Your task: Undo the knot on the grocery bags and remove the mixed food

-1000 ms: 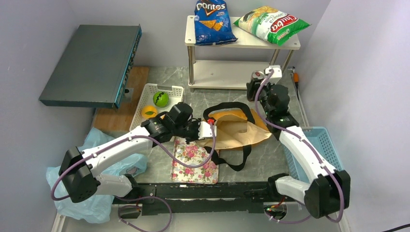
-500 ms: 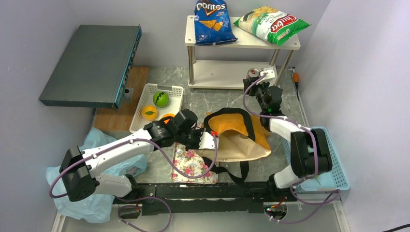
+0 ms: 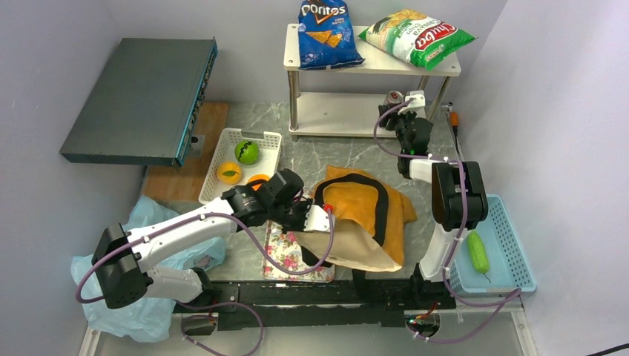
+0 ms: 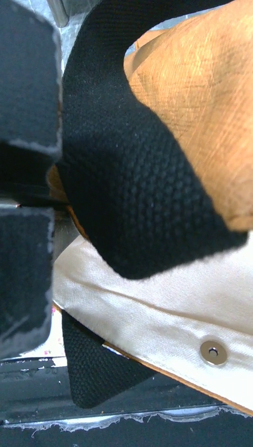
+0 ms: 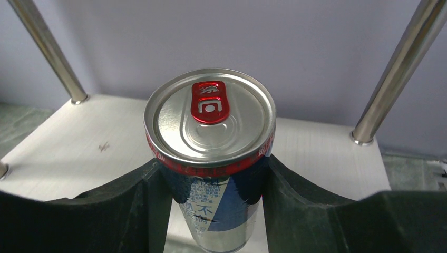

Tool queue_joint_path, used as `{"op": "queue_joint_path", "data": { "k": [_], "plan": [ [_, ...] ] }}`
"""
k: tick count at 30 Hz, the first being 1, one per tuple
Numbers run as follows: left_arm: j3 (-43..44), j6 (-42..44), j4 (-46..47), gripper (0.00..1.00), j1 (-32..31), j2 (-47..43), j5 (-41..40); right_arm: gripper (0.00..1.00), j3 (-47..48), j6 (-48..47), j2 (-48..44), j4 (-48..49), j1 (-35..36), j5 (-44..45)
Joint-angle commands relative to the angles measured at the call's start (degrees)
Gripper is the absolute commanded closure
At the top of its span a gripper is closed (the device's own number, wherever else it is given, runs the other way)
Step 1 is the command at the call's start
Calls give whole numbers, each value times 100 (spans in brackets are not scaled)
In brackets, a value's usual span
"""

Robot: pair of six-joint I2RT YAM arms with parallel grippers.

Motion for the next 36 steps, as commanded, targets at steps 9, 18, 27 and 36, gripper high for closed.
{"op": "queue_joint_path", "data": {
  "k": [9,18,27,36],
  "plan": [
    [285,115,-147,100,-6,277,-20,100,1260,45,831,716,-185,81],
    [292,115,-154,100,-12,337,-36,100,1806,-101,1367,525,-185,207],
    [362,68,-159,100,-9,401,-25,66,1917,-238,1557,381,-187,309],
    [539,-4,-232,100,-7,541,7,32,1891,-225,1569,379,-200,236]
  ]
}}
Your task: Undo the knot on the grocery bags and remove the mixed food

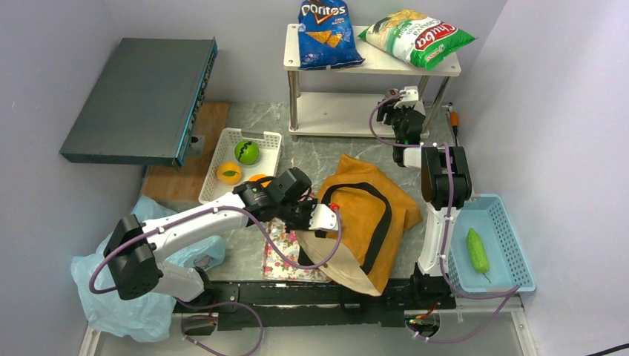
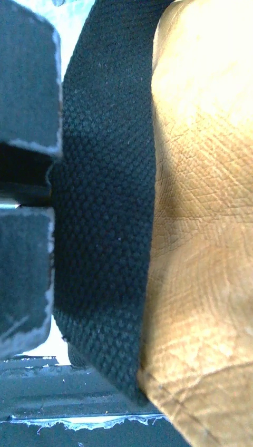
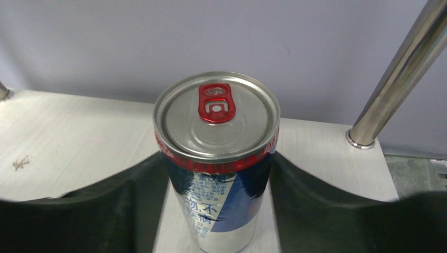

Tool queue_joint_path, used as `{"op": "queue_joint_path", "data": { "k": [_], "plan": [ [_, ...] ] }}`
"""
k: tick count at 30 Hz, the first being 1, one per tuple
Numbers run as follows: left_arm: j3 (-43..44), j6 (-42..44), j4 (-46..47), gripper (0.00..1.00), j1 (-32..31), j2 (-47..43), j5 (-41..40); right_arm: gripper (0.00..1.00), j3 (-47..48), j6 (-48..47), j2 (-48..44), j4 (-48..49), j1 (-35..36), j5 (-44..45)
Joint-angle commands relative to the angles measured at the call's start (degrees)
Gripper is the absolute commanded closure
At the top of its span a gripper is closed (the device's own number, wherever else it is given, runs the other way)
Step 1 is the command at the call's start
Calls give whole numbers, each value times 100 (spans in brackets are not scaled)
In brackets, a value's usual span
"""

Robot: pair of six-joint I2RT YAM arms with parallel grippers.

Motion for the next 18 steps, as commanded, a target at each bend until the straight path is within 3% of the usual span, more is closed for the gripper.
{"op": "queue_joint_path", "data": {
  "k": [1,3,4,18],
  "plan": [
    [287,-1,14,100,-8,37,44,24,239,-42,-136,551,-49,-20],
    [299,-27,12,100,-6,39,32,3,212,-32,-188,505,-54,4],
    [304,-39,21,100,-7,41,27,0,207,-9,-211,454,-57,19],
    [354,-198,43,100,0,64,31,0,-540,35,-627,570,-144,-87]
  ]
}}
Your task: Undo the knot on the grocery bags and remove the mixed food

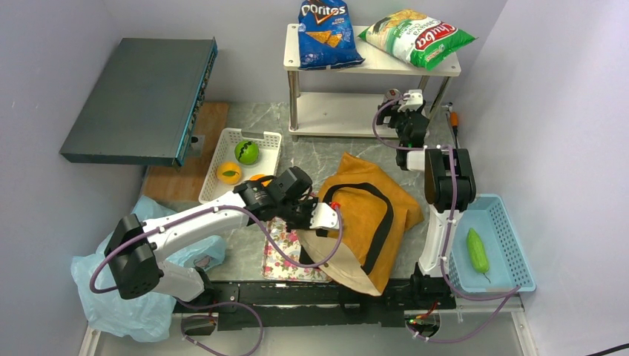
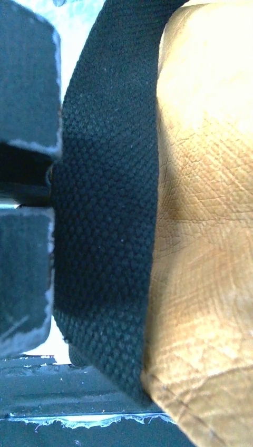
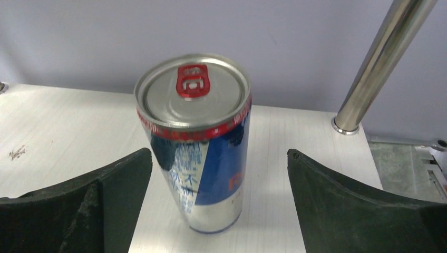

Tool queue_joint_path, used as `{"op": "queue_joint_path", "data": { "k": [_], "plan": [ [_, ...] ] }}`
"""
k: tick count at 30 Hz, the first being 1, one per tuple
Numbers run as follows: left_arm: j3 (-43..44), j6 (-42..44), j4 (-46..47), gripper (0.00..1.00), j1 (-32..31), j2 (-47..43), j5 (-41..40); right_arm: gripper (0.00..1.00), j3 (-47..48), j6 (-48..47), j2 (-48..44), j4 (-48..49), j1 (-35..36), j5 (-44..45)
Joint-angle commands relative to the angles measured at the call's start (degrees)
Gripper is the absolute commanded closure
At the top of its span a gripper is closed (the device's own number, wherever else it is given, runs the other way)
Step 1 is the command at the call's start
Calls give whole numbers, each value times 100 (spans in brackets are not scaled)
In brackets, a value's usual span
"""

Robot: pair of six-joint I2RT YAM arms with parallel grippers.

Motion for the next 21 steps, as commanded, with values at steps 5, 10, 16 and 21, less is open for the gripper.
{"op": "queue_joint_path", "data": {
  "k": [5,10,16,21],
  "plan": [
    [323,-149,40,100,2,72,45,0,-558,15,-582,537,-45,-192],
    [345,-163,35,100,-2,85,54,0,-692,11,-648,547,-40,-555],
    [346,-162,7,100,0,98,53,0,-672,63,-732,348,-45,-740],
    [416,-268,37,100,0,52,177,0,-1135,-2,-1125,495,-40,-589]
  ]
}}
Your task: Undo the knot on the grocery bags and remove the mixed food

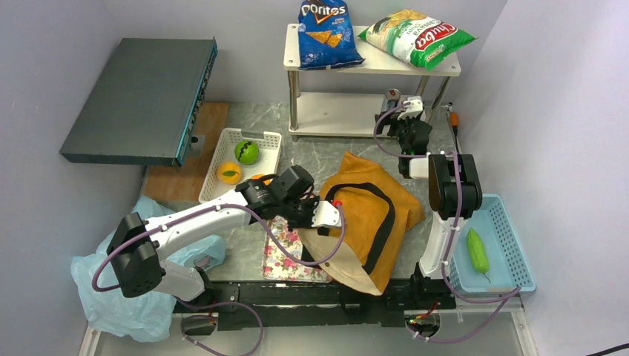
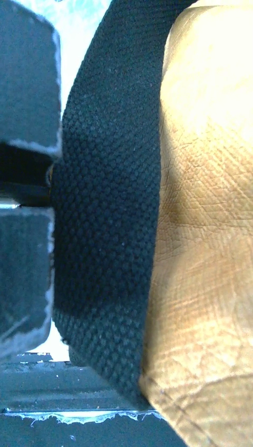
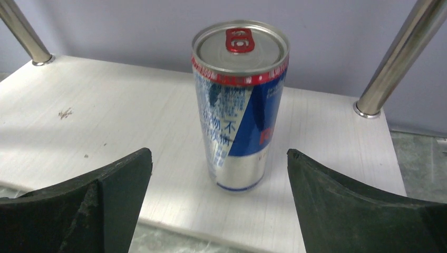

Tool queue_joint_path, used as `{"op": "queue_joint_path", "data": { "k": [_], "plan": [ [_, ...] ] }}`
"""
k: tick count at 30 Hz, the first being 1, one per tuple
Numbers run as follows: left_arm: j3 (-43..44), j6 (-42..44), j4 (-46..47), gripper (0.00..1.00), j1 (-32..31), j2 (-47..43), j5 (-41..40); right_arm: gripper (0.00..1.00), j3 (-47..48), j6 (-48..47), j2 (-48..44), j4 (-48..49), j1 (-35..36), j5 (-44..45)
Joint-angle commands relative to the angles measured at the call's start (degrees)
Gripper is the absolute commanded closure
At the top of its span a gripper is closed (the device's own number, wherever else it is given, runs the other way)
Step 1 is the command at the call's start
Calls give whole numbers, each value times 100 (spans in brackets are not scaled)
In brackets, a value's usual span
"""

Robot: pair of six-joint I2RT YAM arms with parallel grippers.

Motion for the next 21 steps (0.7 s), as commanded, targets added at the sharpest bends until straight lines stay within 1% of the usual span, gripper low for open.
{"op": "queue_joint_path", "data": {
  "k": [1,4,7,10,12,15,17,21],
  "plan": [
    [291,-162,61,100,0,-52,192,0,-438,0,-746,388,-29,-28],
    [278,-154,96,100,-1,-24,144,0,-787,108,-1261,218,-29,-89],
    [281,-122,111,100,2,11,22,0,-1160,214,-1919,-170,-27,-169],
    [400,-198,44,100,23,71,87,0,-1437,309,-2639,-906,-29,-436],
    [549,-304,-70,100,81,146,277,0,-1459,324,-3225,-1607,-29,-705],
    [861,-680,-264,100,236,292,642,0,-1247,358,-3923,-2969,-28,-1102],
    [1082,-1080,-348,100,390,450,926,0,-1062,328,-4370,-3940,-29,-1387],
    [1365,-2252,-242,100,844,694,1678,0,-597,406,-5194,-5418,-24,-1817]
  ]
}}
